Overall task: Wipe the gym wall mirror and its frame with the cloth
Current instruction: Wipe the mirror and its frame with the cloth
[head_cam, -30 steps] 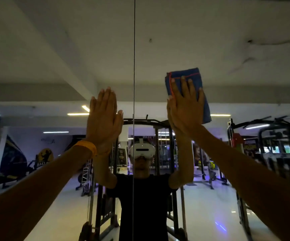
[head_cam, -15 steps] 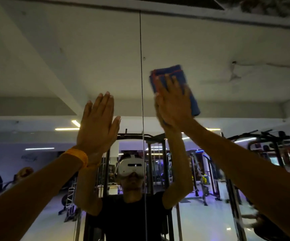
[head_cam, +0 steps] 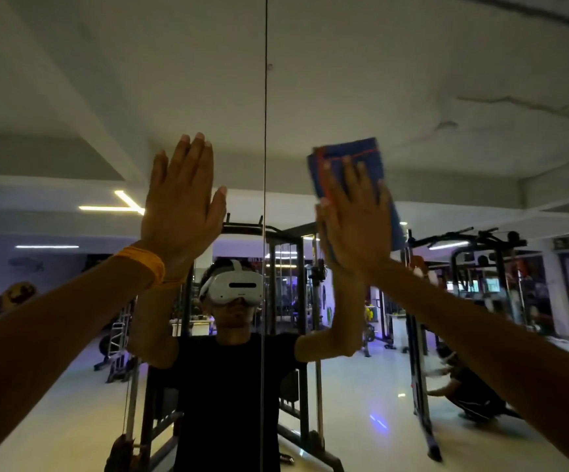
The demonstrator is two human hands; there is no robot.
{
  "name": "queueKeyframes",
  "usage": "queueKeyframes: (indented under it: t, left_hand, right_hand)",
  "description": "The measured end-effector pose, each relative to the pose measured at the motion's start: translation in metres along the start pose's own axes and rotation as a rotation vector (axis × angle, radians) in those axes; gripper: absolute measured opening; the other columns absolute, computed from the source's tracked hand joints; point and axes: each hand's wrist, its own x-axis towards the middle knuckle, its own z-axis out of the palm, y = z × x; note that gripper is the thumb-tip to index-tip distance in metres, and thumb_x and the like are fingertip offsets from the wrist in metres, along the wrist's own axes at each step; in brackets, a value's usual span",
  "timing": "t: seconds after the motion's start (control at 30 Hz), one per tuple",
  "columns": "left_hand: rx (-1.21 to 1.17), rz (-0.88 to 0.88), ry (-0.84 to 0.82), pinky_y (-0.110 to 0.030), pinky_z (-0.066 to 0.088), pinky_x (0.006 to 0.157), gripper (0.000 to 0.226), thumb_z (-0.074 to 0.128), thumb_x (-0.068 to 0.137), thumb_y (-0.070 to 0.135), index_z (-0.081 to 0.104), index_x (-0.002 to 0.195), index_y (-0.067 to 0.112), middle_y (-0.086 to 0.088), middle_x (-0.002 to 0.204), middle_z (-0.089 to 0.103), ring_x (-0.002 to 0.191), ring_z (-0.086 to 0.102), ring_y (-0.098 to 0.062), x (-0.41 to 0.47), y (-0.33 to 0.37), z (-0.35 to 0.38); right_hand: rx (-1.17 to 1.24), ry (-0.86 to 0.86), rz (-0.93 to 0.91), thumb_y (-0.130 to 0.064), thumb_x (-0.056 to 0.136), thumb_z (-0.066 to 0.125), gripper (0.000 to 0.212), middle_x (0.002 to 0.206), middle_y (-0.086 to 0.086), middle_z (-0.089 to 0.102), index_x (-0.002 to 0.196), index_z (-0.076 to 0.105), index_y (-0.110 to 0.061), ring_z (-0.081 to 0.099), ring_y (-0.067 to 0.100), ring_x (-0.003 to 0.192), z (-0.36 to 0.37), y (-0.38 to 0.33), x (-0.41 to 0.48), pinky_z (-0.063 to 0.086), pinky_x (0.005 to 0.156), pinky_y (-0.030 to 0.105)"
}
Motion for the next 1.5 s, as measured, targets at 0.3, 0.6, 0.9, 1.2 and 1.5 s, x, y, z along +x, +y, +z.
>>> queueKeyframes:
  t: [0.3,0.6,0.9,1.2,1.5]
  left_hand:
    - [-0.073,0.022,-0.083,-0.053,0.002,0.129,0.070,0.026,0.107,0.045,0.015,0.164,0.006,-0.013,0.173,0.009,0.161,0.003,-0.027,-0.050,0.069,0.009]
    - [-0.119,-0.004,-0.109,-0.048,-0.003,0.130,0.066,0.031,0.107,0.034,0.017,0.164,0.004,-0.015,0.172,0.011,0.160,0.003,-0.030,-0.078,0.125,0.021]
    - [-0.085,-0.004,-0.103,-0.046,-0.004,0.129,0.064,0.037,0.107,0.026,0.018,0.163,0.002,-0.018,0.172,0.012,0.160,0.009,-0.034,-0.132,0.139,0.019]
    - [-0.151,0.001,-0.153,-0.054,0.004,0.129,0.062,0.034,0.106,0.024,0.022,0.160,-0.002,-0.023,0.169,0.019,0.158,0.010,-0.034,-0.206,0.130,0.000]
    - [-0.134,-0.068,-0.147,-0.056,0.007,0.128,0.063,0.038,0.104,0.025,0.022,0.160,0.000,-0.023,0.169,0.020,0.158,0.008,-0.031,-0.260,0.129,-0.006]
  right_hand:
    - [-0.004,-0.004,0.130,-0.055,0.107,0.011,0.065,0.170,0.009,0.022,0.163,0.024,-0.026,0.016,0.029,0.158,-0.014,0.100,-0.004,0.014,0.126,0.058]
    - [-0.026,-0.135,-0.413,-0.047,0.111,0.018,0.059,0.170,0.009,0.021,0.163,0.028,-0.022,0.013,0.028,0.159,-0.006,0.069,-0.092,0.006,0.128,0.053]
    - [0.065,-0.058,0.050,-0.047,0.110,0.021,0.059,0.171,0.012,0.019,0.164,0.022,-0.024,0.015,0.033,0.158,-0.011,0.076,-0.138,0.004,0.127,0.055]
    - [0.083,-0.147,-0.457,-0.044,0.112,0.024,0.055,0.169,0.011,0.025,0.162,0.029,-0.023,0.019,0.030,0.157,-0.006,0.073,-0.210,0.008,0.126,0.053]
    - [0.115,-0.217,-0.546,-0.041,0.104,0.047,0.060,0.166,0.007,0.029,0.160,0.032,-0.027,0.023,0.030,0.154,-0.005,-0.015,-0.349,0.001,0.127,0.050]
